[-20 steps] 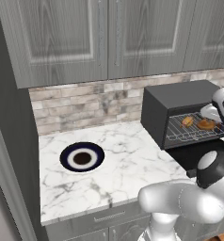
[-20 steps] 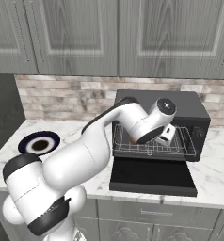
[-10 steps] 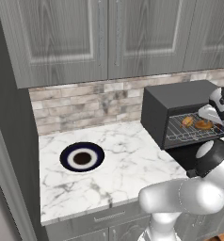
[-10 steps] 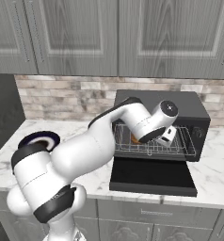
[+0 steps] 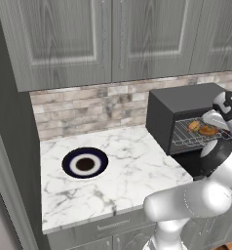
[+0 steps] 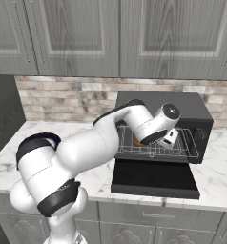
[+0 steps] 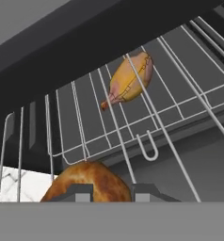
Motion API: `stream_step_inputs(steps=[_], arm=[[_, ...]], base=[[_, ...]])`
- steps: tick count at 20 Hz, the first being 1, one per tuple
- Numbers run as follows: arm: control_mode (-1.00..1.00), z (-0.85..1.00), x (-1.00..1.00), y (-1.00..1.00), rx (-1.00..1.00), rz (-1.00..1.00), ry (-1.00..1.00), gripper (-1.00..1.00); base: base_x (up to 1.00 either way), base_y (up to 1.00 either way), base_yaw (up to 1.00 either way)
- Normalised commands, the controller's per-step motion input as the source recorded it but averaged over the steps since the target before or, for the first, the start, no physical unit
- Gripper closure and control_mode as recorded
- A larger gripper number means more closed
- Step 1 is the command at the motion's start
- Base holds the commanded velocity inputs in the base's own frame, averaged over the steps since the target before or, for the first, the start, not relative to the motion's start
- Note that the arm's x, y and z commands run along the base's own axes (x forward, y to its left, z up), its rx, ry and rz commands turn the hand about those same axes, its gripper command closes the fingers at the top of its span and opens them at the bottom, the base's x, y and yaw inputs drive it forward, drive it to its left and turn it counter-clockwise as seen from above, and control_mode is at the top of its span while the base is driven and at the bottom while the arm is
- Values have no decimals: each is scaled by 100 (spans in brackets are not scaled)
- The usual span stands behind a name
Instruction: Open the toaster oven door. Place the bread on the top rack in the toaster oven and place the chicken drumstick on the bottom rack.
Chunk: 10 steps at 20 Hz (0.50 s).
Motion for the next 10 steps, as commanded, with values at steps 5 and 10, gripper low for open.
stream_step_inputs(steps=[5, 10], arm=[[-100, -8, 15, -1, 0, 0, -1, 100], [-100, -16, 4, -2, 0, 0, -1, 100]], base=[[0, 0, 0], [0, 0, 0]])
